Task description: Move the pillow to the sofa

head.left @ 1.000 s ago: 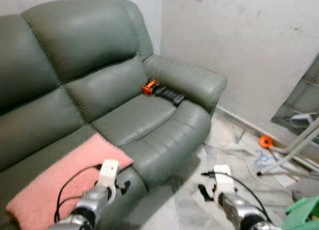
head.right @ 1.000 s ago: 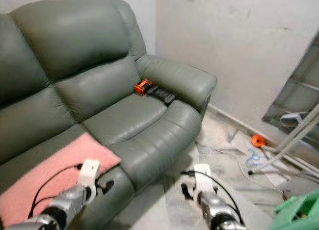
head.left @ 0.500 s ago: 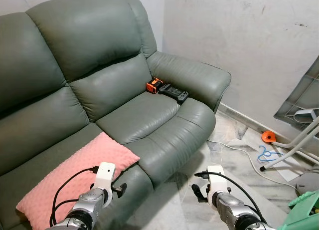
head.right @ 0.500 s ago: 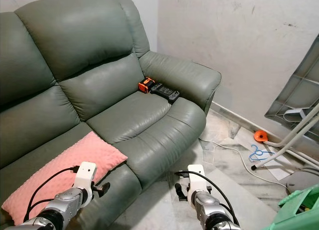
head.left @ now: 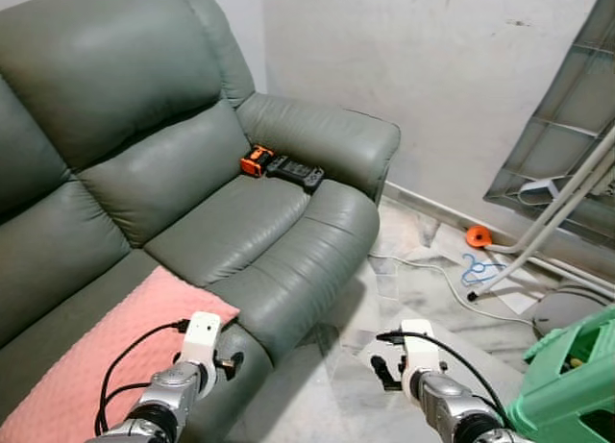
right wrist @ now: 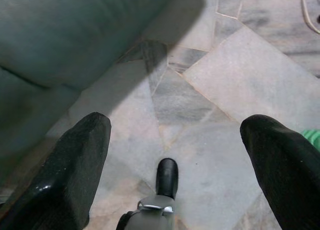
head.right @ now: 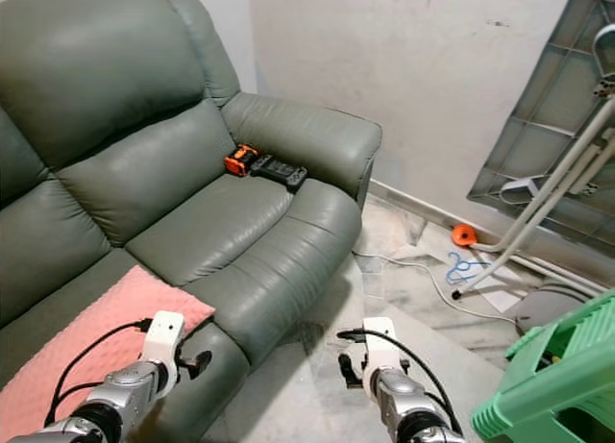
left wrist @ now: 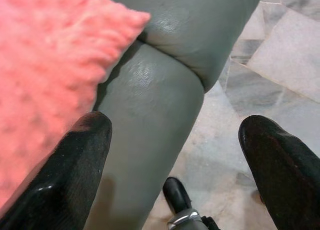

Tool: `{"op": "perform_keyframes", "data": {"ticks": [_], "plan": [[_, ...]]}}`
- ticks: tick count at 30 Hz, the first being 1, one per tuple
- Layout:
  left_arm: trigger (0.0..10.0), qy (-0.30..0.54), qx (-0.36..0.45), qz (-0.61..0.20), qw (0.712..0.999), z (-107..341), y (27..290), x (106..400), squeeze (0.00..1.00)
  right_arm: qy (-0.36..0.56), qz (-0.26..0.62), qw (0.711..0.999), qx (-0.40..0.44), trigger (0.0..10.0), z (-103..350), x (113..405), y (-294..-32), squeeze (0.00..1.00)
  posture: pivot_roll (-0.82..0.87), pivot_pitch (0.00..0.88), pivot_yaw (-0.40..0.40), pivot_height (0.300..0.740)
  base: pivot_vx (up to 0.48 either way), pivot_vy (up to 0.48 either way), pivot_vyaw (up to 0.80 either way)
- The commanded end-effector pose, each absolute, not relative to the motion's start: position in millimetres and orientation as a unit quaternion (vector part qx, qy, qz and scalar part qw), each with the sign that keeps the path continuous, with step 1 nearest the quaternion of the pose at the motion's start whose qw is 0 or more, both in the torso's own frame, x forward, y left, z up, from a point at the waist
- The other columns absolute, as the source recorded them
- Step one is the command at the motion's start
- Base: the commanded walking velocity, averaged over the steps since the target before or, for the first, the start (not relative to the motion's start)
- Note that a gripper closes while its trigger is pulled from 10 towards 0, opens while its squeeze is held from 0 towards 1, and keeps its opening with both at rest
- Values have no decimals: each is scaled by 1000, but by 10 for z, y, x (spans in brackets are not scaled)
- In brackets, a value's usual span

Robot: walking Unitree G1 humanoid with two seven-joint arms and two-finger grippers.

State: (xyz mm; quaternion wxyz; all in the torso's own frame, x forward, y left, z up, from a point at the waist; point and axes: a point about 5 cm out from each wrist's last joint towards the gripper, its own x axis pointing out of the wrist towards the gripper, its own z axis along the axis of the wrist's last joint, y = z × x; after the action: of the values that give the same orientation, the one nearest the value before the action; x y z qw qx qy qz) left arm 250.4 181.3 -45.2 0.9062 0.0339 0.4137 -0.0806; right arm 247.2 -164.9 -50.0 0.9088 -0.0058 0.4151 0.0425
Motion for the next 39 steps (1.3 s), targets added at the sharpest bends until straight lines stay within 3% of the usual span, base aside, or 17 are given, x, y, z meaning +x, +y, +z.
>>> {"op": "perform_keyframes", "data": {"ticks": [1, 7, 27, 39], "plan": [[10000, 412, 39, -81, 907, -434, 1827, 2526, 0, 416, 38, 909, -2, 10000, -496, 2478, -1659, 0, -46, 0, 25, 740, 0, 0, -725], [10000, 410, 33, -80, 908, -434, 1824, 2526, 0, 415, 39, 909, -2, 10000, -496, 2479, -1658, 0, -46, 0, 25, 740, 0, 0, -651], [10000, 412, 27, -76, 907, -441, 1835, 2514, 0, 412, 41, 910, 2, 10000, -487, 2493, -1630, 0, -43, 0, 21, 740, 0, 0, 0], [10000, 414, 25, -76, 907, -451, 1835, 2500, 0, 412, 43, 910, 0, 10000, -485, 2494, -1640, 0, -44, 0, 21, 740, 0, -399, 0]]}}
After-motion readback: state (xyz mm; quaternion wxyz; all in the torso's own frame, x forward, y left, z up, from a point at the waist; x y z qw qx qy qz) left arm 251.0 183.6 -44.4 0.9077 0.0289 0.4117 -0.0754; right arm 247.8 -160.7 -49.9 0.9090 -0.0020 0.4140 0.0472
